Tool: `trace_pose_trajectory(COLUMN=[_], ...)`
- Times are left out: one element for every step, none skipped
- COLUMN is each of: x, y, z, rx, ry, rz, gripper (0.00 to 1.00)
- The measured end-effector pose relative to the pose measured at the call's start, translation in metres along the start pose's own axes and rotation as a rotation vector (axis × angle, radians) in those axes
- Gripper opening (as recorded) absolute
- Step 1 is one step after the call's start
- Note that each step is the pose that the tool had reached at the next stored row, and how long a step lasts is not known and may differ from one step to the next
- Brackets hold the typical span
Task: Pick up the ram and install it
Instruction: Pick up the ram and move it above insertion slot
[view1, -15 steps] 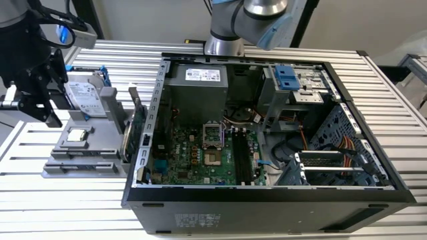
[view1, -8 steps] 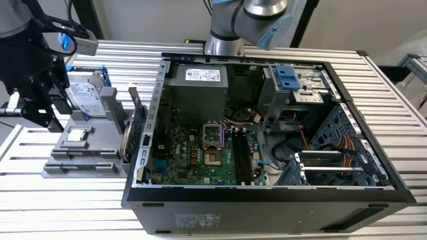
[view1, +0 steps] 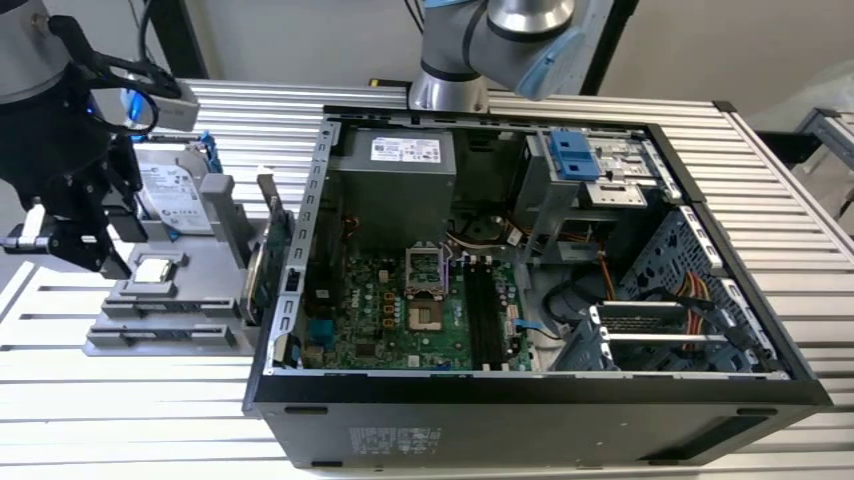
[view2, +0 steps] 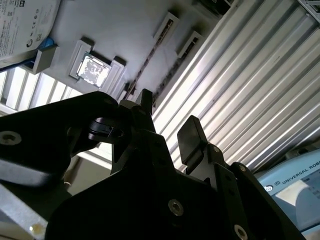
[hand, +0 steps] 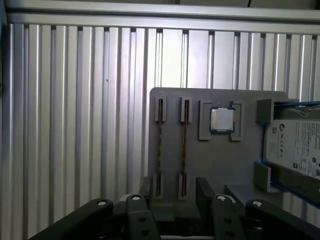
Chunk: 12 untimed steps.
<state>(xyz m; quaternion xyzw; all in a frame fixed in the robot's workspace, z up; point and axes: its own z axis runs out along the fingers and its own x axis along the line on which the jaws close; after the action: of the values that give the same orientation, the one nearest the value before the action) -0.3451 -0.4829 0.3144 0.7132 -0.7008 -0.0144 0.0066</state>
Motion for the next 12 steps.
trace_pose_trajectory(x=[0.0004,0.0007,0.0009,0.0010,0.0010,0.0010,0.0010,0.0010,0.0010,0.0010,0.0011,0.0014], y=[0.0000,0.0000,0.0000,0.0000,-0.0001,-0.0001,-0.0001,-0.0001,-0.0001,-0.0001,-0.0001,-0.0001], z=[0.0014,0.0029,0.0041,0.0051,0.0053,0.0053,0.0053,0.0053,0.0053,0.0055,0.0059,0.0065], rx=[-0.0001,0.0000,0.0000,0.0000,-0.0002,-0.0002,-0.0003,-0.0003,-0.0002,-0.0001,0.0001,0.0001], ry=[0.0000,-0.0001,0.0000,0.0000,0.0001,0.0001,0.0002,0.0002,0.0001,0.0000,-0.0002,-0.0001], rz=[0.000,0.000,0.000,0.001,0.001,0.001,0.001,0.001,0.001,0.001,0.001,0.001], gripper=[1.00,1.00,1.00,1.00,1.00,1.00,1.00,1.00,1.00,1.00,1.00,1.00])
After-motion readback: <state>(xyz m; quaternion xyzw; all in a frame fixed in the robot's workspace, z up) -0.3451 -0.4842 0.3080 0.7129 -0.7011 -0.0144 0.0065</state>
